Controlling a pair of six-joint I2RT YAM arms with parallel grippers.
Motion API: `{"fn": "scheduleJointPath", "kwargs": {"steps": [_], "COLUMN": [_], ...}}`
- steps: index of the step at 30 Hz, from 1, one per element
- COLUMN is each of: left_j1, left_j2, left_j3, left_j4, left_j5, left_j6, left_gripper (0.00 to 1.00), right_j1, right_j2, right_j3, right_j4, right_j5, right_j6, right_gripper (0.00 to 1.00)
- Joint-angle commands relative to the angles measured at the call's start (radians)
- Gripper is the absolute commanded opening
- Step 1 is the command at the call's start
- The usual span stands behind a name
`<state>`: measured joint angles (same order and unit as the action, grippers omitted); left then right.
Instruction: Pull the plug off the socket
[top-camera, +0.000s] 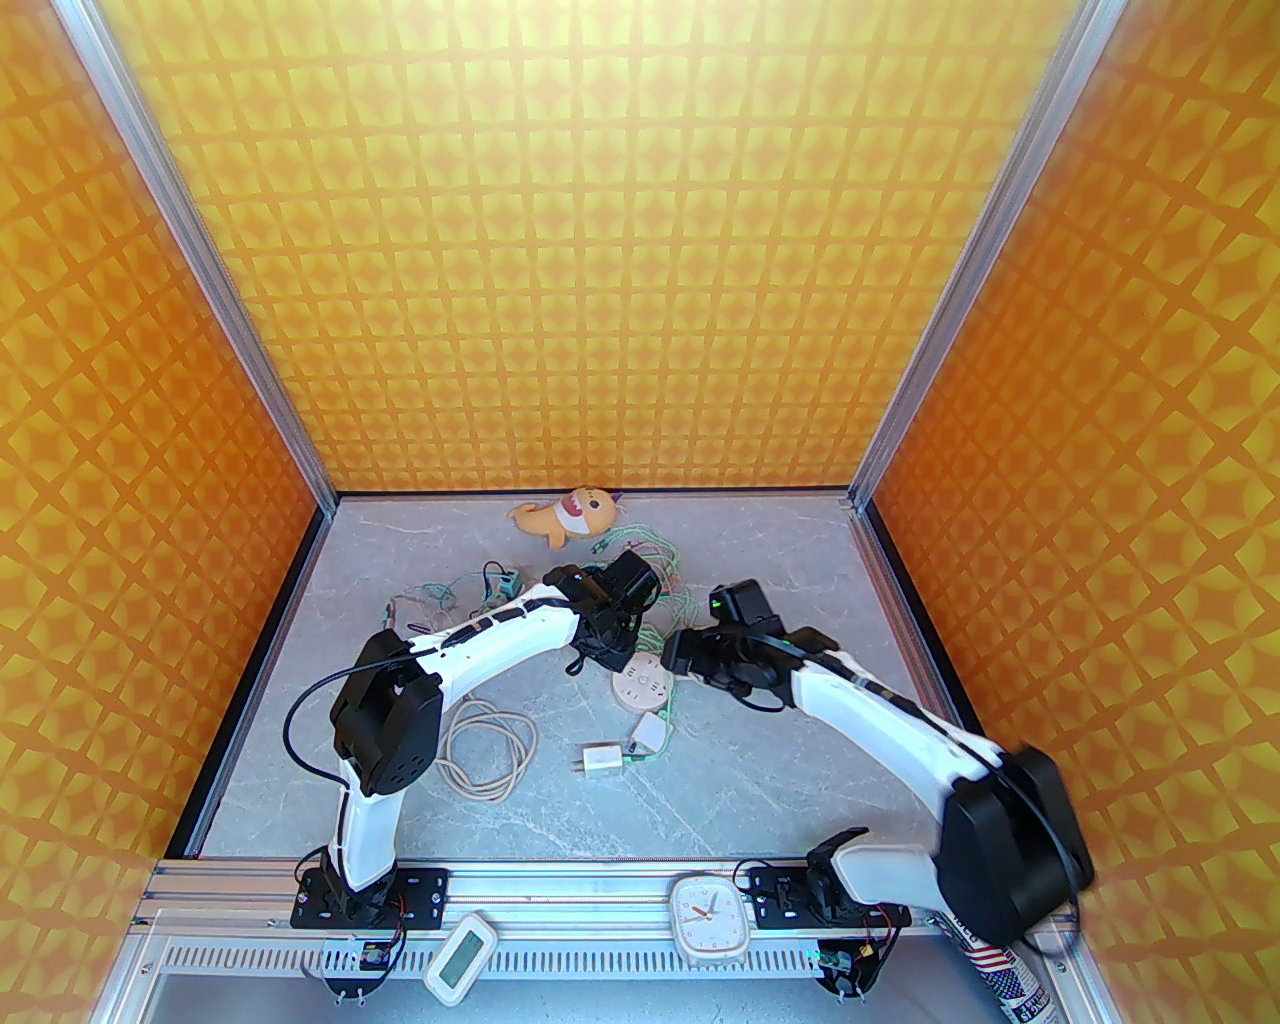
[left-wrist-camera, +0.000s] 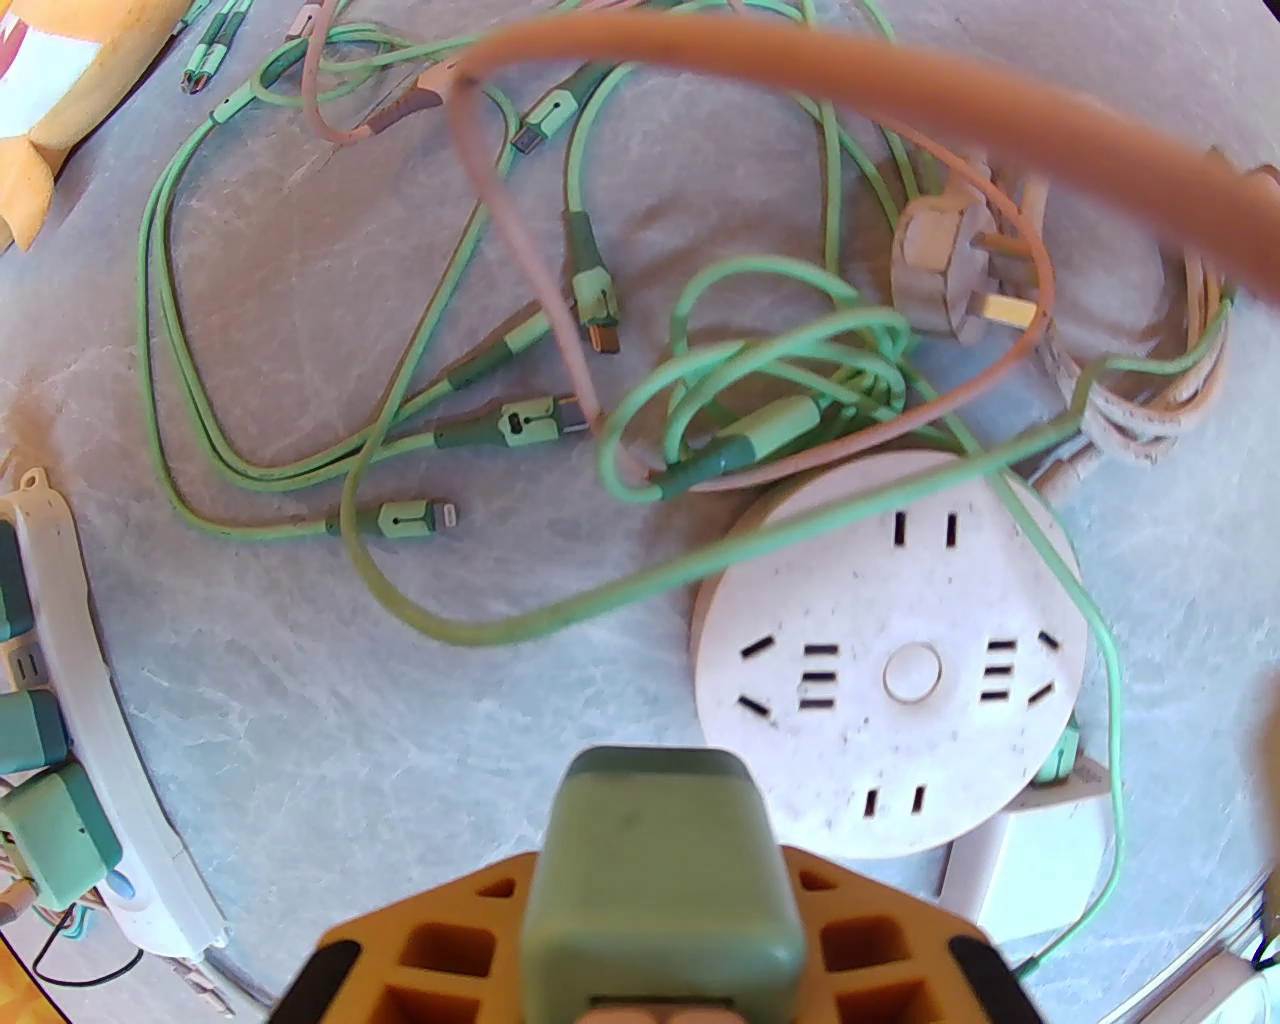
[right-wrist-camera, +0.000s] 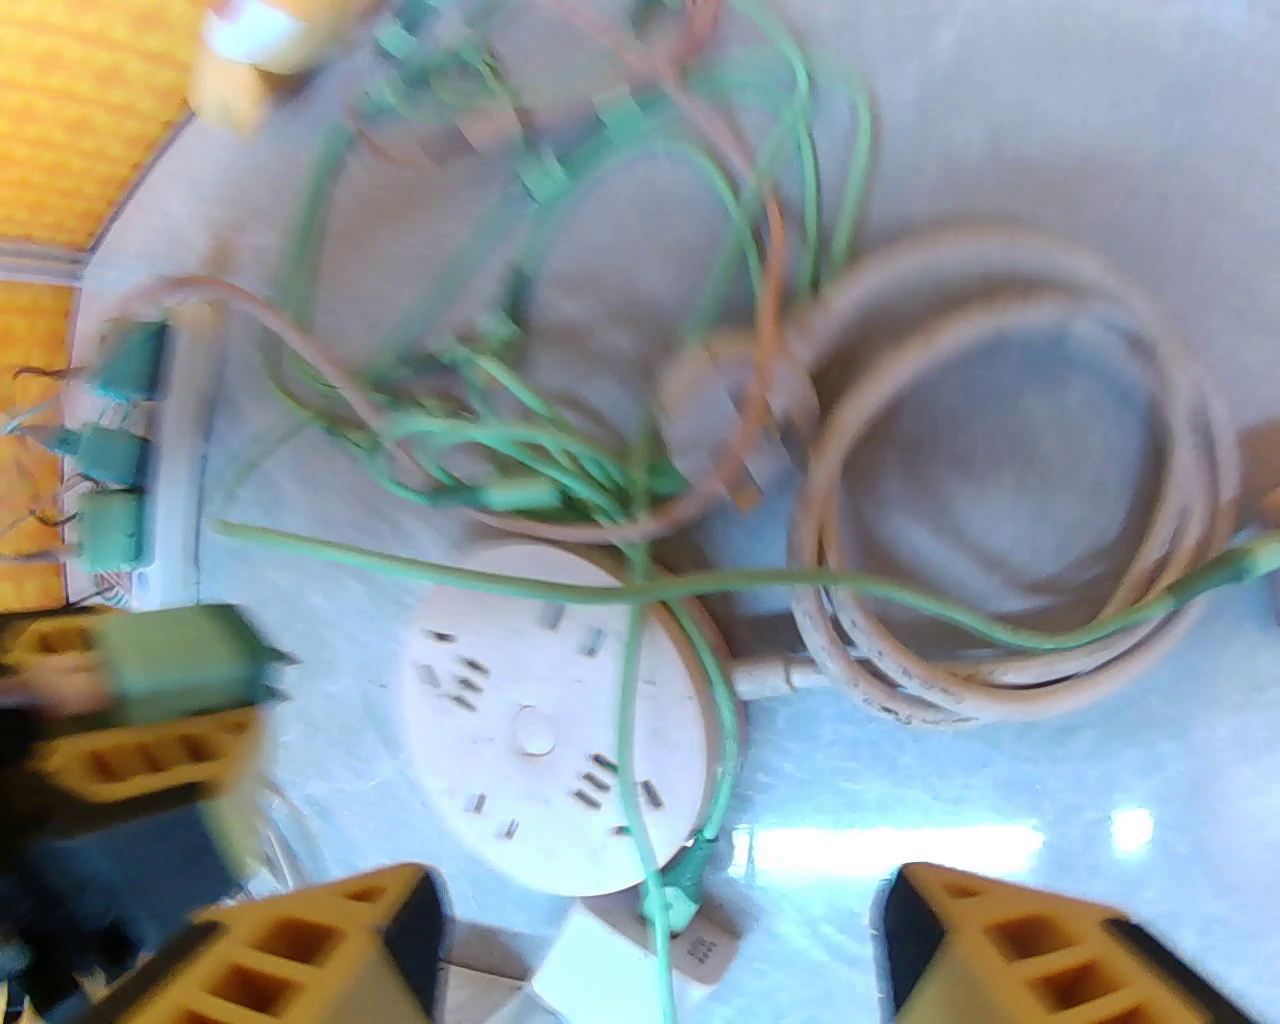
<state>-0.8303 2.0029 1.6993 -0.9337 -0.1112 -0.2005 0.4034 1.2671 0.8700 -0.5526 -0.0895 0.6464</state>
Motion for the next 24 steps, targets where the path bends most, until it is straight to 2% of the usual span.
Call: {"fn": "scheduleJointPath", "kwargs": {"steps": [1, 5, 9, 17, 21, 24], "left_j1": [-0.012, -0.014, -0.024, -0.053, -0.060, -0.064], "left_j2": [-0.058, -0.090, -0.126, -0.098, -0.045, -0.015], "left_j3": [0.005, -0.091, -0.204, -0.325, -0.308, -0.296], "left_j4": [-0.037, -0.030, -0.011, 0.012, -0.012, -0.015], "left_j5": [-0.040, -0.082, -0.109, -0.184, -0.244, -0.245], "left_j6": [0.039, 0.033, 0.021, 0.006, -0.005, -0.009], "left_gripper": [0.18, 0.18, 0.19, 0.20, 0.20, 0.24], "right_j1": [-0.016, -0.044, -0.068, -0.079, -0.079, -0.080], "right_j2": [-0.090, -0.192, -0.267, -0.286, -0.277, -0.279], "right_j3": [0.012, -0.015, -0.058, -0.098, -0.098, -0.102], "right_j4": [-0.108, -0.167, -0.182, -0.173, -0.171, -0.170], "right_j5": [0.173, 0.300, 0.362, 0.346, 0.332, 0.325], "right_j6": [-0.010, 0.003, 0.029, 0.065, 0.071, 0.073], "right_gripper": [0.98, 0.99, 0.98, 0.98, 0.98, 0.98]}}
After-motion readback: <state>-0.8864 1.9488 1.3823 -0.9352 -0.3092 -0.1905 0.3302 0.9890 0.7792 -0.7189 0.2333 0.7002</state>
